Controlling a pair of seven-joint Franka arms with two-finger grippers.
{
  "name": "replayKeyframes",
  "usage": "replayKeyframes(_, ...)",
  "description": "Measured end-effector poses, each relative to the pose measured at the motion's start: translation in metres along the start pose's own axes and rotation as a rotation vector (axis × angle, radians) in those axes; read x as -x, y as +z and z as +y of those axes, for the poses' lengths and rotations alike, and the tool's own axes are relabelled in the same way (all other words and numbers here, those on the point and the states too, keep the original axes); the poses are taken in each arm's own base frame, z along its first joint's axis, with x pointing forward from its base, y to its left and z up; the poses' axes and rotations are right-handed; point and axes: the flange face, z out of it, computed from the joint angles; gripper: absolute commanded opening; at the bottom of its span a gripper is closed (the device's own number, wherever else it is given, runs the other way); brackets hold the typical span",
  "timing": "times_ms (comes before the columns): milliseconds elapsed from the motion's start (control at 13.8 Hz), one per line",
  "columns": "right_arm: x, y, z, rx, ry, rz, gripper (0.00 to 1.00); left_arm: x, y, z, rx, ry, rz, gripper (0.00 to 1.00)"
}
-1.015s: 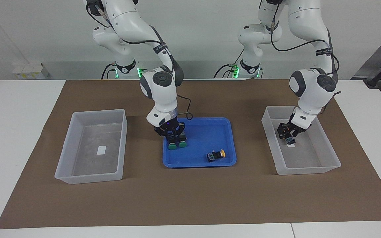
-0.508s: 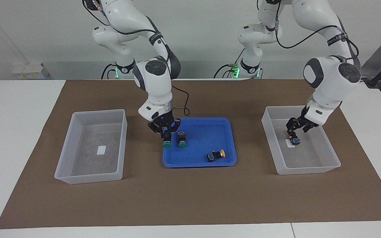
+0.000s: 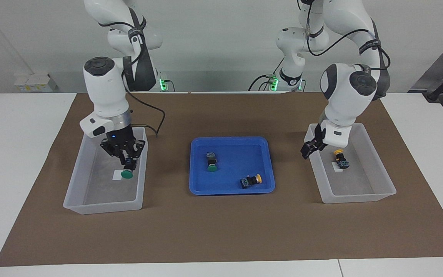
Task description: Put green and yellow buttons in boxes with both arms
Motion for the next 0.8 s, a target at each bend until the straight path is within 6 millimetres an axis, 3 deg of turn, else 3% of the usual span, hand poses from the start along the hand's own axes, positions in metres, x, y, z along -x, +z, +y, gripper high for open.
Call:
replayKeyframes(218, -0.002, 0.026, 0.042, 0.010, -0.044, -0.004, 0.15, 0.020, 0.004, 0.030, 0.055, -0.241, 0.036, 0.79)
replayKeyframes(363, -0.004, 0.055, 0.071, 0.012, -0.057, 0.007, 0.16, 0.030, 0.010, 0.046, 0.117, -0.398, 0.061, 0.79)
replayKeyframes(508, -0.004, 0.087, 0.086, 0.010, -0.047, 0.005, 0.21, 0.044, 0.015, 0.061, 0.173, -0.520, 0.072, 0.79)
replayKeyframes(580, -0.004, 0.101, 0.088, 0.006, -0.045, 0.002, 0.36, 0.051, 0.017, 0.067, 0.185, -0.560, 0.070, 0.79)
replayKeyframes(653, -0.003, 0.113, 0.087, 0.003, -0.046, -0.004, 0.62, 0.058, 0.021, 0.072, 0.193, -0.589, 0.066, 0.79)
replayKeyframes(725, -0.002, 0.123, 0.087, 0.001, -0.045, -0.007, 0.98, 0.067, 0.026, 0.077, 0.199, -0.622, 0.061, 0.79)
replayKeyframes(798, -0.001, 0.129, 0.087, 0.000, -0.044, -0.012, 1.00, 0.076, 0.033, 0.082, 0.204, -0.651, 0.055, 0.79)
